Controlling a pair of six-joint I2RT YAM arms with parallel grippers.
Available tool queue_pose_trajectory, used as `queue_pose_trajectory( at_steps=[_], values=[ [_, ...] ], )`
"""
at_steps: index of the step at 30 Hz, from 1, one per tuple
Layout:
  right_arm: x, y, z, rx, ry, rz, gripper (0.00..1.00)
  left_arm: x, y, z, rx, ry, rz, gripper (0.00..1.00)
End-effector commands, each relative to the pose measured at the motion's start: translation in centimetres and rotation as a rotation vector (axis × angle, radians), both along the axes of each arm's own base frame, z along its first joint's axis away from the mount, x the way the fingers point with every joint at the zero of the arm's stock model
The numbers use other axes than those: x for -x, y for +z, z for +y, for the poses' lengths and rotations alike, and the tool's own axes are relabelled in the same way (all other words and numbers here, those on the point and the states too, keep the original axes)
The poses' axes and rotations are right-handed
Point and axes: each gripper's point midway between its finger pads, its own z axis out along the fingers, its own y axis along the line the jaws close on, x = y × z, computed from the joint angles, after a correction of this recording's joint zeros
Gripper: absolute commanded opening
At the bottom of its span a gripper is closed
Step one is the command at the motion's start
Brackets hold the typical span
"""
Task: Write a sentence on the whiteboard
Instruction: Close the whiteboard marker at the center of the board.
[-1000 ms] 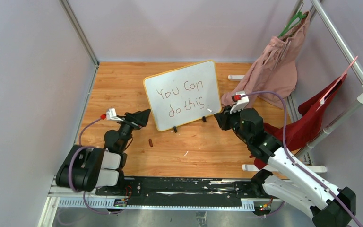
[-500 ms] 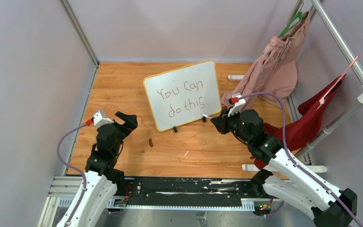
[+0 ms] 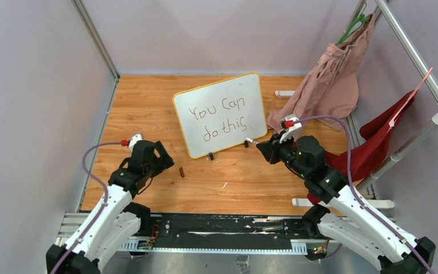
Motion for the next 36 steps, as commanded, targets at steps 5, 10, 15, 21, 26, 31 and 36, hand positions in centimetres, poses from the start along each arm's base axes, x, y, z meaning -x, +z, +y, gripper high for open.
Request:
queue_pose_trajectory(
  at_steps=[5, 10, 15, 21, 26, 31, 36],
  values=[
    [0.0, -0.2, -0.3, 0.026, -0.012, -0.017, 0.0, 1.6, -2.1, -4.7, -0.144, -0.198, 0.189, 0.94],
    [-0.1, -0.5, -0.2, 0.029, -0.008, -0.012, 0.0, 1.0, -3.2, -5.8, -0.143, -0.218, 0.22, 0.83],
    [-0.4, -0.6, 0.0, 0.034, -0.009, -0.008, 0.0, 0.0, -4.4, -7.2, -0.126, -0.213, 0.287, 0.69],
    [-0.5, -0.6, 0.0, 0.042, -0.011, -0.006, 0.0, -0.6, -5.2, -7.7, -0.126, -0.178, 0.33, 0.63],
    [-0.5, -0.4, 0.1, 0.036, -0.011, -0.009, 0.0, -1.1, -5.9, -7.8, -0.155, -0.184, 0.354, 0.58],
    [0.0, 1.3, 0.1, -0.004, 0.007, -0.042, 0.0, -1.4, -6.7, -7.8, -0.179, -0.198, 0.371, 0.52],
    [0.2, 1.8, 0.2, -0.011, 0.015, -0.045, 0.0, -1.3, -7.4, -7.8, -0.188, -0.19, 0.393, 0.47]
  ],
)
